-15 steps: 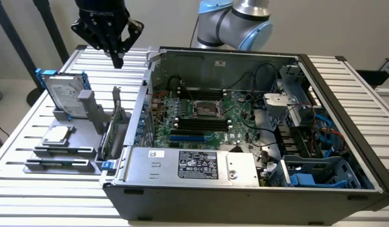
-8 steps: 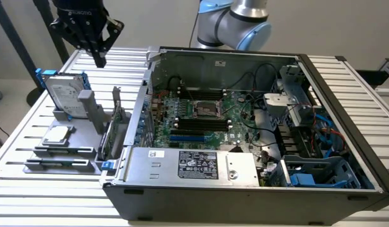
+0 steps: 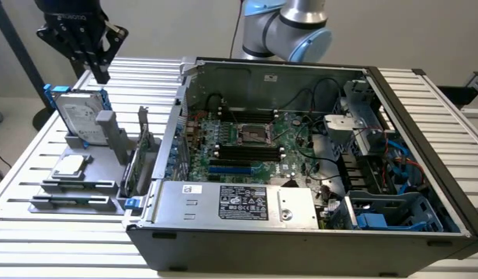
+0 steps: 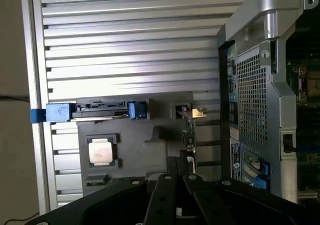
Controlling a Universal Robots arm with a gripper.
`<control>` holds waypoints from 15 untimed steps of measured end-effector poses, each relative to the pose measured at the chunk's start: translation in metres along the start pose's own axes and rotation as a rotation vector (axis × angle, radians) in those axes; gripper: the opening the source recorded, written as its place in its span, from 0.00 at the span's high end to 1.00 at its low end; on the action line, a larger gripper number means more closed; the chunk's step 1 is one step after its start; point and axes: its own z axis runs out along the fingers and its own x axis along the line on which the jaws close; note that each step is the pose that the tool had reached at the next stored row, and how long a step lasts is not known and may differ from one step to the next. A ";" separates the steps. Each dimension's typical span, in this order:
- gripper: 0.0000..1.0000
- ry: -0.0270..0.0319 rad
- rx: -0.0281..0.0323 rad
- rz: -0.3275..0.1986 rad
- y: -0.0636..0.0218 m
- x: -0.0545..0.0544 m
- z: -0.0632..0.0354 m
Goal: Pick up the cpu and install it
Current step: 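Reach for the cpu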
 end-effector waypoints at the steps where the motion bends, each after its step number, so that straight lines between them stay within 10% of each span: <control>1: 0.89 0.0012 0.0003 0.000 -0.0004 0.005 0.0009; 15: 0.89 0.0197 0.0029 0.001 -0.0055 0.068 0.0139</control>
